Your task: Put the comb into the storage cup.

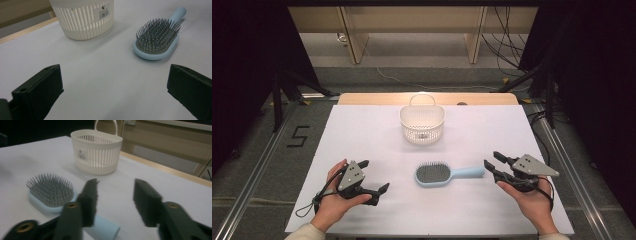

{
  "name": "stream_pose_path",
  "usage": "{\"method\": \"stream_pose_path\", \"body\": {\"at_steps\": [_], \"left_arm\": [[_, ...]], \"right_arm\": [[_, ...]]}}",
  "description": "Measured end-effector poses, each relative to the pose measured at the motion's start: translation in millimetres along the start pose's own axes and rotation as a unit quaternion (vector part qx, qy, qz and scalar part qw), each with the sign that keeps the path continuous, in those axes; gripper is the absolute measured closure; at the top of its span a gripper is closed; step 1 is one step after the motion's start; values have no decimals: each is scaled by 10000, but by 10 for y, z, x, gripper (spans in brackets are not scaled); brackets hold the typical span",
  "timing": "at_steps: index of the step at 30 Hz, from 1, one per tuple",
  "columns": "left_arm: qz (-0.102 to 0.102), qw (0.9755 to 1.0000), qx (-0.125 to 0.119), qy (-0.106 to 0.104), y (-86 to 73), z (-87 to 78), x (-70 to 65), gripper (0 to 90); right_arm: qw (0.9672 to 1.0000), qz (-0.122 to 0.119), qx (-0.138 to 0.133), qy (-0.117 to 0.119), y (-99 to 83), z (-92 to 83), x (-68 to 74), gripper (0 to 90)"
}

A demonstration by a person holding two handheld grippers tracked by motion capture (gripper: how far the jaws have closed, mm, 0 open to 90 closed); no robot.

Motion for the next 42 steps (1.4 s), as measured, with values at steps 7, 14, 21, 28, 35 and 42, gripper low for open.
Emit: {"method": "stream_pose_path", "body": {"at_steps": [7,14,21,28,35,42], "left_arm": [[-34,10000,-9,6,-2,-1,6,0],[-41,10000,-18,-13,-2,-3,6,0],[-42,10000,-10,-24,-3,2,6,0],[-27,10000,-7,-28,-2,4,6,0],[-15,10000,-6,-29,-1,6,6,0],[-18,10000,4,-37,-7,14,6,0]], "right_arm": [[9968,-6,797,13,71,346,-70,900],[9892,123,1458,29,63,661,-73,900],[9780,360,2056,13,-32,871,-77,900],[9697,576,2374,-5,-121,924,-124,900],[9642,661,2566,-64,-182,952,-174,900],[9585,778,2744,-6,-228,981,-177,900]]}}
Point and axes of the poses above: each handheld gripper's, and its own axes: z roughly forward along the jaws, y roughly out of its top, x roughly to its left, the point moved 5 cm from there along z, roughly forward along the jaws, and after that the axes turned 7 degrees about y, right-handed, at the moved point
